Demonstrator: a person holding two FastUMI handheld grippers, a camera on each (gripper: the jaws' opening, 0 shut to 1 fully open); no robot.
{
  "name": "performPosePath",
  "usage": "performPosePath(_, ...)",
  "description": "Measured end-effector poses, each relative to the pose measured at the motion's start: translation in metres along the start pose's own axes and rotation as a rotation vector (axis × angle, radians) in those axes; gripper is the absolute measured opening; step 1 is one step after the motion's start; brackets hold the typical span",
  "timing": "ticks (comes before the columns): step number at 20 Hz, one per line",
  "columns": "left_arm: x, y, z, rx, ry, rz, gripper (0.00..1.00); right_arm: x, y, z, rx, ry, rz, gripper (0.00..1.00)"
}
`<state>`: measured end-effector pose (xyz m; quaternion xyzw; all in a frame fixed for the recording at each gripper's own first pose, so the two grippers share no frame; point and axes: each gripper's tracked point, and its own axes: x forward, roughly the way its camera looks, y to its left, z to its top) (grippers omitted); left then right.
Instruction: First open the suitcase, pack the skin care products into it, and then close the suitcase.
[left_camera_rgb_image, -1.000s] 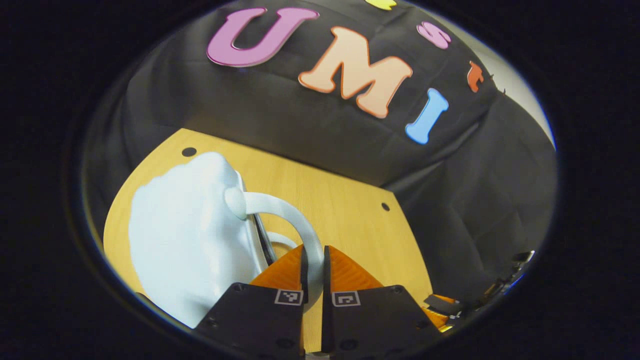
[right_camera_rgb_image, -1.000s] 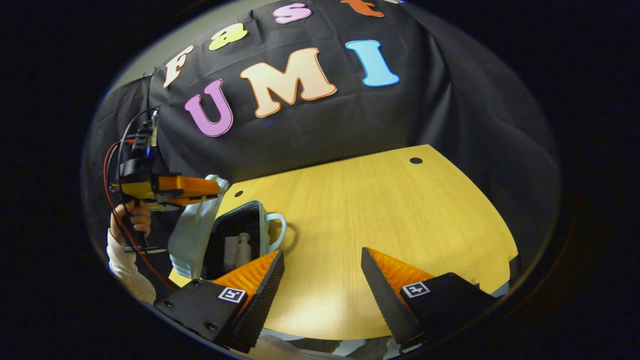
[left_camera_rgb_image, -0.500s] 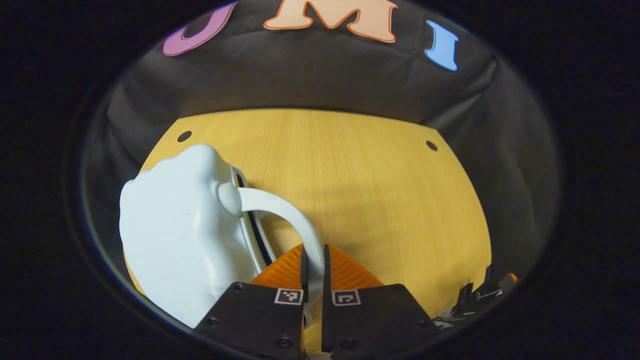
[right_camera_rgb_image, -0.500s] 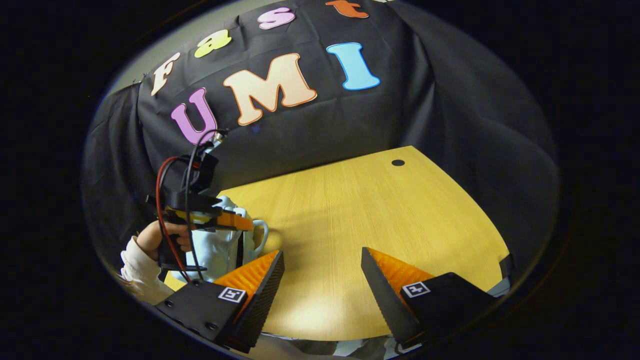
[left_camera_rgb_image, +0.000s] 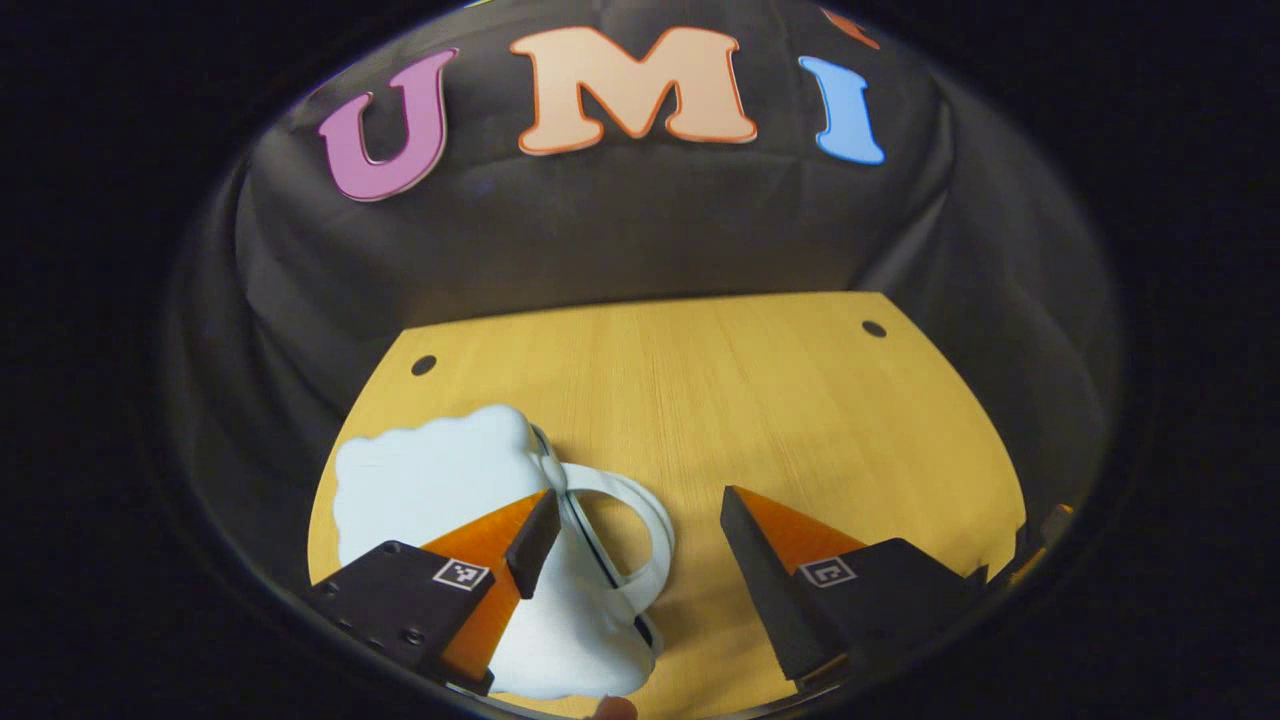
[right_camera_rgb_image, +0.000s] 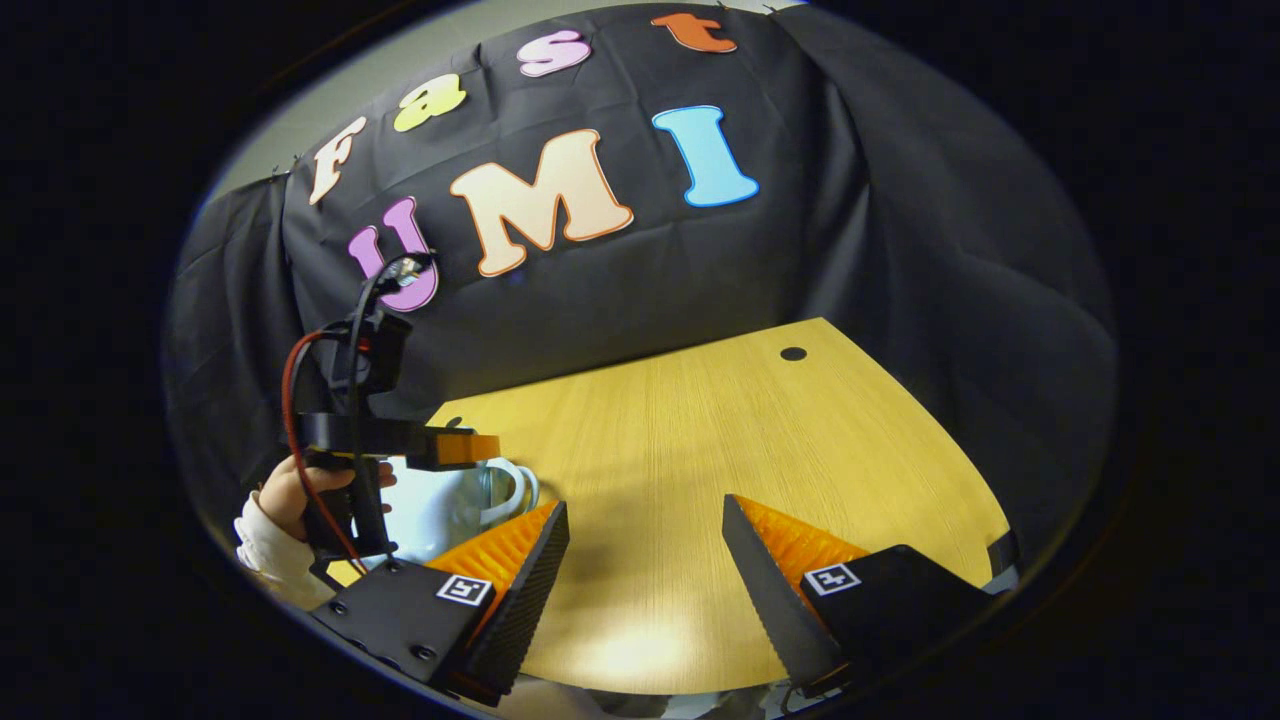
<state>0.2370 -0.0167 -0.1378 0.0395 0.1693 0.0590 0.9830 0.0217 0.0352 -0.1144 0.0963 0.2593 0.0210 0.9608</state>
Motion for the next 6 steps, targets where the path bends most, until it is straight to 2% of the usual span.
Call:
performPosePath(5, -0.056, 0.017, 0.017, -0.136, -0.153, 0.005, 0.96, 0.000, 0.006, 0.020, -0.045, -0.043, 0.036, 0.97)
performPosePath(6, -0.067, 0.020, 0.016, -0.158, -0.171, 0.012, 0.95, -0.002, 0.007, 0.023, -0.048, -0.055, 0.042, 0.91)
